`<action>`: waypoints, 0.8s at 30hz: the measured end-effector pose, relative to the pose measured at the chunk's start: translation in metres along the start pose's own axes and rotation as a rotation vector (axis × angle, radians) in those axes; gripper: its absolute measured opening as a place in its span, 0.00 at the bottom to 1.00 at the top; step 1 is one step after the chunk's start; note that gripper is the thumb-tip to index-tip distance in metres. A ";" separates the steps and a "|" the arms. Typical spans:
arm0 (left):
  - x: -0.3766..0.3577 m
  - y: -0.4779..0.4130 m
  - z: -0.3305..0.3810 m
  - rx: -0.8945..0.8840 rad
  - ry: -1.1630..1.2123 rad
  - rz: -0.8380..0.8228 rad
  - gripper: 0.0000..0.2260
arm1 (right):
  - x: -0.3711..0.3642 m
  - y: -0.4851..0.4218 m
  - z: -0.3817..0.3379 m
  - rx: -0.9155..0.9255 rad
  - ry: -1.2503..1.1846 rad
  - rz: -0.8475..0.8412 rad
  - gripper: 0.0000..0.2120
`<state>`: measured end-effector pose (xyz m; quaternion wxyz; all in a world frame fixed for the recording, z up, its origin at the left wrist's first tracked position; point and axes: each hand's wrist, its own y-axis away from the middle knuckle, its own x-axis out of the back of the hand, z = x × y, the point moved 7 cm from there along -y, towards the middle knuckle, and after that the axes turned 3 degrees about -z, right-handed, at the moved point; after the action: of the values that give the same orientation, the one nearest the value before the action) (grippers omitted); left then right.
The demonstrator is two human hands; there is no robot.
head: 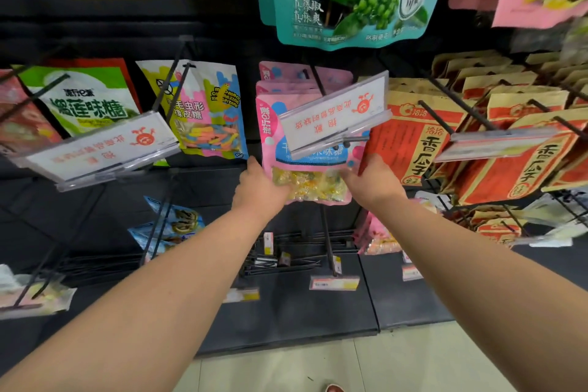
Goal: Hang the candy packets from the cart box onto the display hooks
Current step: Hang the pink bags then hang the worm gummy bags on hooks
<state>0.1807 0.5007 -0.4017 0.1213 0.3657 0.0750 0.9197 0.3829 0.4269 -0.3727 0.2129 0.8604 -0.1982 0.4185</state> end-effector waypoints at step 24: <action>0.140 0.191 -0.061 -0.209 -0.863 -0.099 0.38 | -0.038 0.222 -0.120 0.481 0.762 -0.087 0.32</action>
<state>0.0078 0.3532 -0.3105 0.2217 0.6978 -0.0583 0.6786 0.1693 0.3125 -0.2919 0.0823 0.6774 0.0336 0.7302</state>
